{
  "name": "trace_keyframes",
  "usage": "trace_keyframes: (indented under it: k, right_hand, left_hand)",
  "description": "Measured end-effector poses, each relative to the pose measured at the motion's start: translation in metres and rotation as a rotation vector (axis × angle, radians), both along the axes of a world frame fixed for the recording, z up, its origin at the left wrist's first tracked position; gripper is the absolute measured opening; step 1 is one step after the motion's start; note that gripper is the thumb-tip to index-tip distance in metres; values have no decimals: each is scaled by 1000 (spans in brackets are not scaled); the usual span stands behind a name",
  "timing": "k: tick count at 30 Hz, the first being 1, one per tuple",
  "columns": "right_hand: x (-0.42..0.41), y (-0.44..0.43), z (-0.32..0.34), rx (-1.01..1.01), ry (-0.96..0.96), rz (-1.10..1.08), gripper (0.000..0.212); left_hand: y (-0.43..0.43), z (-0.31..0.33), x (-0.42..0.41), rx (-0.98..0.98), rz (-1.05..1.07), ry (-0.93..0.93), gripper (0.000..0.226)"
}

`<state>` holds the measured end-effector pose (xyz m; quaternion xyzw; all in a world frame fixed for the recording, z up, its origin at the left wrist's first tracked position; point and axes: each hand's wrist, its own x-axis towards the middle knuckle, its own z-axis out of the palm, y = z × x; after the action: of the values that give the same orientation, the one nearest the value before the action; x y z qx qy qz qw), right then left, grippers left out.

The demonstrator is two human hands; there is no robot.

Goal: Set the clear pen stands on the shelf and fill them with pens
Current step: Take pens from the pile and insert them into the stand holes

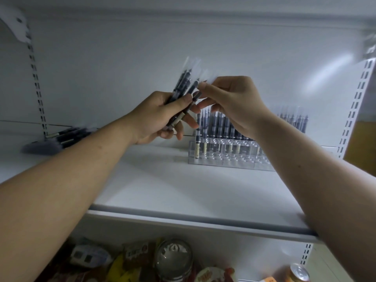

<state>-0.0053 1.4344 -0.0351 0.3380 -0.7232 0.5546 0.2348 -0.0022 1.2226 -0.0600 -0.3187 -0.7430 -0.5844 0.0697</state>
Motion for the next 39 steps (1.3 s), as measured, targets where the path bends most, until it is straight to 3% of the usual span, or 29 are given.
trace_keyframes:
  k: [4,7,12,24,39]
  right_hand:
    - [1,4,6,-159,-30,-40,23]
    - [-3,13,15,-248,68,-156,23]
    - [-10,17,12,53,198,-369,22]
    - [0,8,-3,513,93,-412,25]
    - [3,15,1,468,-100,-290,29]
  left_hand:
    - [0,1,0,-20,54,-1,42]
    - [-3,0,-6,18,120,52,37]
    - [-4,-1,-13,70,134,97,33]
    - [-5,-1,-14,39,143,131,33]
    - [-4,-2,-13,17,147,140,32]
